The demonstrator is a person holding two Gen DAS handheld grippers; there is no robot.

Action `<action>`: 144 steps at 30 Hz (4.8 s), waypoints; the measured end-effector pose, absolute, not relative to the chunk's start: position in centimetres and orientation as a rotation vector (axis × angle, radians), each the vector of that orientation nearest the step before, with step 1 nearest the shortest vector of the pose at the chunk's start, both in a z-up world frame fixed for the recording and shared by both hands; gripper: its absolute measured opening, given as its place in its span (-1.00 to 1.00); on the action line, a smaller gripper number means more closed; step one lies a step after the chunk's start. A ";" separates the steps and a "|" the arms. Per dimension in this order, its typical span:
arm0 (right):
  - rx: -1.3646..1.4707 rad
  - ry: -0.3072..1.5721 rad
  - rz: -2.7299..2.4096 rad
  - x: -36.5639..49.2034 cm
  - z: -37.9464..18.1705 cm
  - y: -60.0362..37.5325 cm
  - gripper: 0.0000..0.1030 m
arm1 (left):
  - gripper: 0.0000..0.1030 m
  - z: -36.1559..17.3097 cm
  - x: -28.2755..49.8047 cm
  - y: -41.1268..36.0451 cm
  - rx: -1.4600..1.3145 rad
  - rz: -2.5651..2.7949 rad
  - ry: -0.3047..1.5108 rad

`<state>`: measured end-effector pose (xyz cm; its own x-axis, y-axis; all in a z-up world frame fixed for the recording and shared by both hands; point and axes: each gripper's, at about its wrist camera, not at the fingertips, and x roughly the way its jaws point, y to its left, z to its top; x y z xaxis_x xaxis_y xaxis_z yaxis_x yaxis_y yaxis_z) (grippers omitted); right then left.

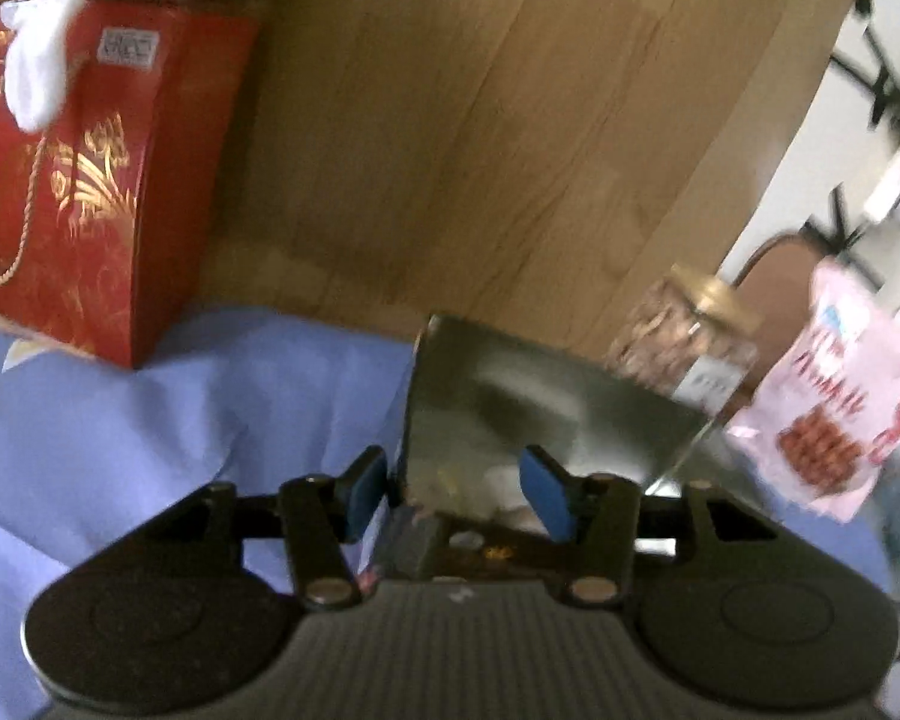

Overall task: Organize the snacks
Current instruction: 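Reach to the light green wrapped snack and grasp it with the left gripper, then lower the green wrapped snack into the black box and release it, then grasp the clear peanut bag with yellow edge using the left gripper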

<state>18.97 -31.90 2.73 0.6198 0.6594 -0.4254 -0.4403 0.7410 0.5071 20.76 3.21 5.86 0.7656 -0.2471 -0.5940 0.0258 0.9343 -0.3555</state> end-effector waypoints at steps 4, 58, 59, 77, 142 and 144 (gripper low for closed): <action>0.259 0.644 0.664 19.0 2.7 -29.7 0.14 | -0.08 5.4 20.2 3.6 -0.359 -0.143 0.689; -0.076 0.650 0.991 2.1 1.1 -20.2 -0.15 | -0.35 2.2 -2.1 9.0 -0.443 -0.251 0.758; -0.076 0.659 0.985 2.2 1.0 -20.4 -0.15 | -0.35 2.5 -2.1 9.2 -0.445 -0.246 0.749; -0.051 0.581 1.003 4.8 2.4 -20.2 -0.20 | -0.39 5.6 2.8 5.3 -0.370 -0.315 0.713; 0.295 0.799 0.861 9.1 -0.2 -25.4 -0.21 | -0.33 0.5 -2.3 3.7 -0.553 -0.539 0.886; 0.296 0.801 0.867 8.9 -0.3 -25.2 -0.26 | -0.37 -0.6 -1.2 3.3 -0.599 -0.519 0.919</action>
